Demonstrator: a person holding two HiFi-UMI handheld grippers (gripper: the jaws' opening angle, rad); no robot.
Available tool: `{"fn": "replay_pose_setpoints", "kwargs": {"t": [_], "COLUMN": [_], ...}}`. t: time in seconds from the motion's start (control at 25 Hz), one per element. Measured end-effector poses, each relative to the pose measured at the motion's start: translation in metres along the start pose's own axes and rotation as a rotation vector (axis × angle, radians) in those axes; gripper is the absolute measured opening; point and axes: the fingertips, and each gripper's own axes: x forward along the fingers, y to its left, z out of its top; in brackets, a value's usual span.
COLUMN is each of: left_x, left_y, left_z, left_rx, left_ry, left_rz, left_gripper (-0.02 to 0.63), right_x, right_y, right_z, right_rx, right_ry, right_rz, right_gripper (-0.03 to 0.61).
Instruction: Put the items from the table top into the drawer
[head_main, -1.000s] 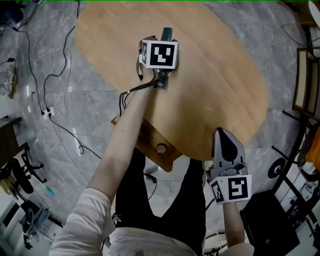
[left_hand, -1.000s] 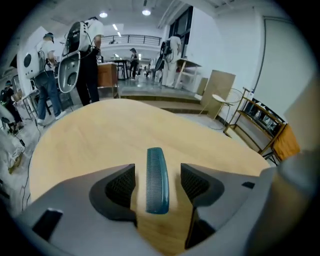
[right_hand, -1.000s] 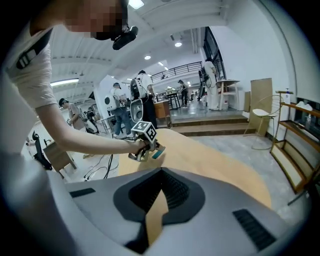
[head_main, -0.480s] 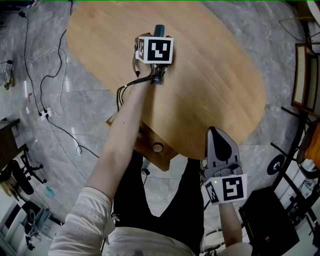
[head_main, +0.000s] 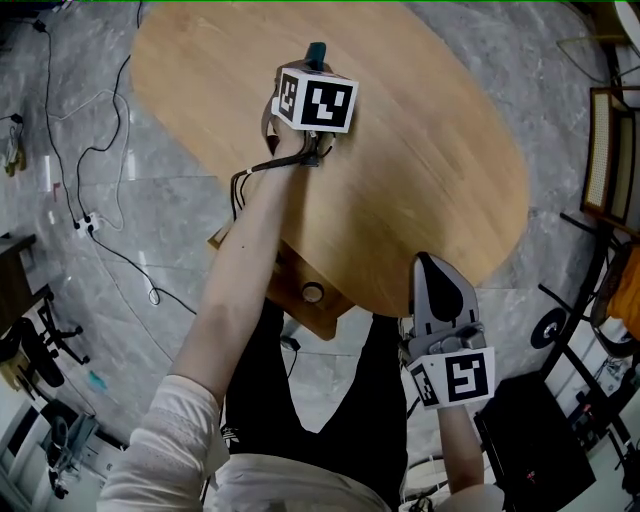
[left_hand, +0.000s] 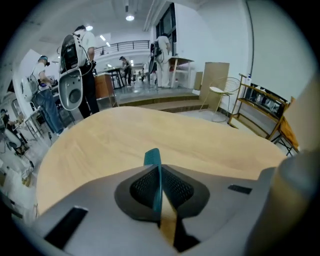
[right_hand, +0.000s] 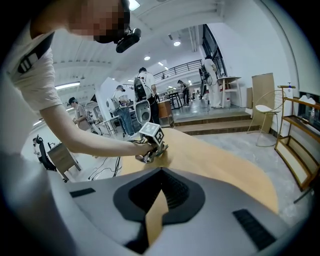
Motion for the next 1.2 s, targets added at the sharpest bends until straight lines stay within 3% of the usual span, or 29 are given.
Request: {"fn": "replay_pose_setpoints", "kwargs": {"t": [0.28,0.6,0.96,1.08,1.2], "left_x": [-0.016,-0.084,-0.260,-0.322,-0.372], "left_y": [0.000,0.006,0.016,0.023,0.021], "left_z": [0.001,0.020,0.002,-0.010,-0.031], "left_rx": [-0.048,-0.049,-0.098,-0.166,-0.232], "left_ry": [-0.042,-0.198,-0.432,-0.526,-0.523], "left_rz": [-0.016,0.000,0.106,0.156,0.163], "left_gripper": [0.006,0.006,0.006,0.006,0.006], "right_x": [-0.006,-0.009,-0.014,-0.009,-0.005], "right_y": [0.009,0.022,0.044,0.059,0.080], "right_z": [-0.003,0.000,0.009,0.010,0.010], "right_rx": [-0.018,-0.042,-0.105,-0.143,-0.188], "right_ry": [-0.005,-0.015,-0.022,-0.006,0.012], "right_rz": [0.009,0.032,0.111,0.165,0.223], "right_gripper": [0.006,0.005,0.005,0.006,0.005]}}
